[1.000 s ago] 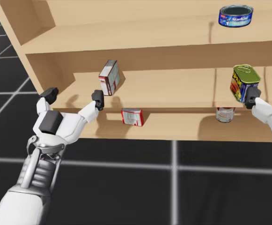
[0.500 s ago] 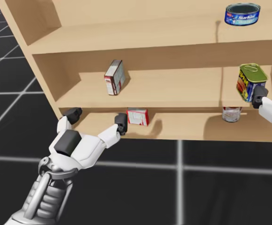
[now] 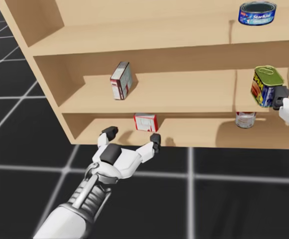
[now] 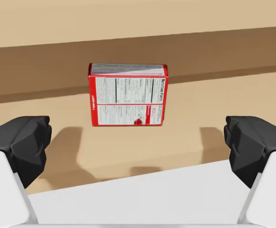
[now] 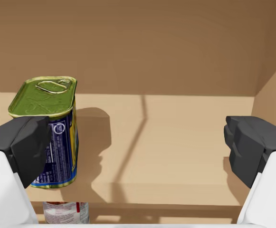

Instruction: Look through the shelves, find the gelatin box, and take it.

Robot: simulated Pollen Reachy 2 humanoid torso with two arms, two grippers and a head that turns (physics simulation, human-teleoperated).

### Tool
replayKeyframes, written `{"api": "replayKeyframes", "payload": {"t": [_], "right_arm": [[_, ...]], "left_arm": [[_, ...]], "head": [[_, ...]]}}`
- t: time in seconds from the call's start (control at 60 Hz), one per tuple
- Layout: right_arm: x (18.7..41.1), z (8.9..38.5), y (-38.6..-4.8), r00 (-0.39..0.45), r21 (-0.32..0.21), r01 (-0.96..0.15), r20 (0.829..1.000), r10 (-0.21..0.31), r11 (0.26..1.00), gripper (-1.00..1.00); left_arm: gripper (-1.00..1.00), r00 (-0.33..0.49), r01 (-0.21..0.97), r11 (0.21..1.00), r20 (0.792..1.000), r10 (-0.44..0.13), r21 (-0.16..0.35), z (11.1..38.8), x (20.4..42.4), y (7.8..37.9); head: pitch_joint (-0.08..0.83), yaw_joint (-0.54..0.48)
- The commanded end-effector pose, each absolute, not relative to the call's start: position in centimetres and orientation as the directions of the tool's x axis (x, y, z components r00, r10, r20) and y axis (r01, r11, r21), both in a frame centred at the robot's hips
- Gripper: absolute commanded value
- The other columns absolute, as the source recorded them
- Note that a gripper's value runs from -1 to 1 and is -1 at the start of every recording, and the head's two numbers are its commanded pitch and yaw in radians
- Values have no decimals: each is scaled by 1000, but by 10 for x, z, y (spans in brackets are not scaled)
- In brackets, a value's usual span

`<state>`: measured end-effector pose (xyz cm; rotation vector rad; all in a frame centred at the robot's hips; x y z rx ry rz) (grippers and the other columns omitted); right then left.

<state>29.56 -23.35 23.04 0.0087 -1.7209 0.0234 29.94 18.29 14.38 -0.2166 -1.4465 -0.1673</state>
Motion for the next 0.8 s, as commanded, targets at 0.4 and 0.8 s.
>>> {"api": "replayKeyframes", "payload": {"t": [0.4, 0.8], "right_arm": [[295, 227, -231, -147, -5, -14, 989, 3, 1000, -1000], [295, 227, -231, -146, -5, -11, 989, 3, 1000, -1000]], "left_arm": [[-1000, 226, 196, 965, 966, 128, -174, 116, 382, 119], [1000, 304, 223, 943, 937, 174, -247, 108, 385, 108]], "head": [[602, 192], [605, 187]]}}
